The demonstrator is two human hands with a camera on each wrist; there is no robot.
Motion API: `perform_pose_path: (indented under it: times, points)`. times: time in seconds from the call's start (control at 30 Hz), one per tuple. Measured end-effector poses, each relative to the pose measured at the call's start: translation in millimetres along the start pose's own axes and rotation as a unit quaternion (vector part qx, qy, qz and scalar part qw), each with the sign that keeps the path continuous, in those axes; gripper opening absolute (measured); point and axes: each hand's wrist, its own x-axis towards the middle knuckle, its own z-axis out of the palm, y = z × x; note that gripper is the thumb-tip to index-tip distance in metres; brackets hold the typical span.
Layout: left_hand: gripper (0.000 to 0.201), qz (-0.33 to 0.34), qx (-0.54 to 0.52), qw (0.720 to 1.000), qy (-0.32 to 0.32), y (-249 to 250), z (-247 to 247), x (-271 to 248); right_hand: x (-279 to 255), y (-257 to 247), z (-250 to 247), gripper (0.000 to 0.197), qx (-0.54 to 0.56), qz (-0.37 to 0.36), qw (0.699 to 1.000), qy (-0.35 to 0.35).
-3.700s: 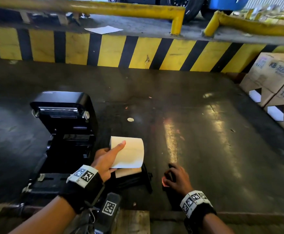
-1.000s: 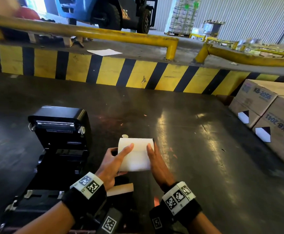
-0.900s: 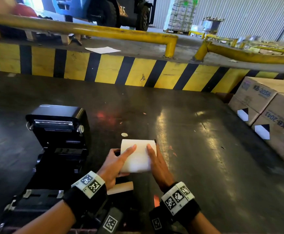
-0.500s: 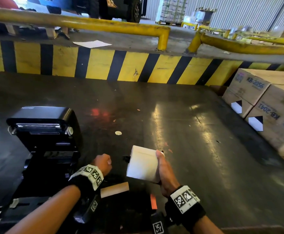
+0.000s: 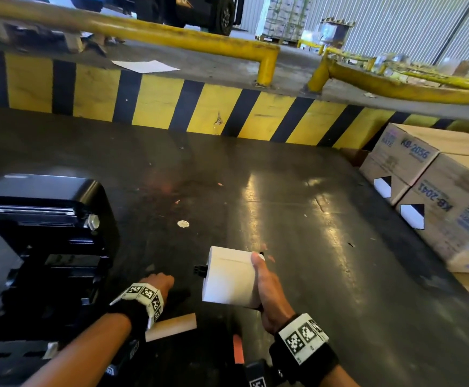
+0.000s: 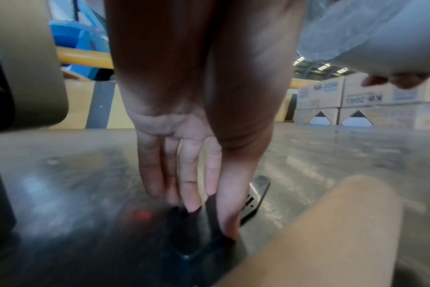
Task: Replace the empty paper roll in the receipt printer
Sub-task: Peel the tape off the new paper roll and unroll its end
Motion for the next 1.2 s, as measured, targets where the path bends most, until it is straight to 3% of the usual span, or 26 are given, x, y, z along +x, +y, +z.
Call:
perform_pose_path:
  times: [0.17,0.27,0.4,0.57,0.77,0.9,0.97,1.03,1.1,1.2]
  points:
    - [0.042,-0.019,-0.09,0.996,0.002,-2,4,-3,1,0,1,0.043,-0.008,-0.001,1.0,-0.007]
    - [0.04,-0.014,-0.21,0.976,0.063,-7,-1,-6,-1,-3,3,0.039,0.001,0.002,1.0,-0.017]
    - [0.059,0.057,-0.423,0.896,0.119,-8,-22,-30,1,-8,11,0.036,0.015,0.0,1.0,-0.02]
    - [0.056,0.125,-0.534,0.823,0.145,-5,-33,-73,3,-12,30,0.04,0.009,-0.002,0.999,-0.032]
    - [0.053,0.161,-0.54,0.809,0.17,-25,-27,-102,-3,-10,58,0.035,0.004,-0.016,0.999,-0.047]
    - [0.063,0.178,-0.53,0.813,0.163,-42,-23,-124,-14,-7,84,0.043,0.009,-0.046,0.997,-0.053]
    - [0.065,0.192,-0.516,0.816,0.176,-57,-22,-132,-22,-6,102,0.036,0.014,-0.063,0.997,-0.045]
    - [0.061,0.186,-0.504,0.824,0.182,-77,-20,-137,-32,-5,122,0.03,0.019,-0.069,0.996,-0.048]
    - [0.052,0.144,-0.552,0.808,0.148,-97,-21,-143,-43,-4,144,0.03,0.025,-0.076,0.995,-0.054]
    - [0.03,0.059,-0.669,0.736,0.081,-123,-25,-157,-53,-2,177,0.024,0.032,-0.109,0.992,-0.048]
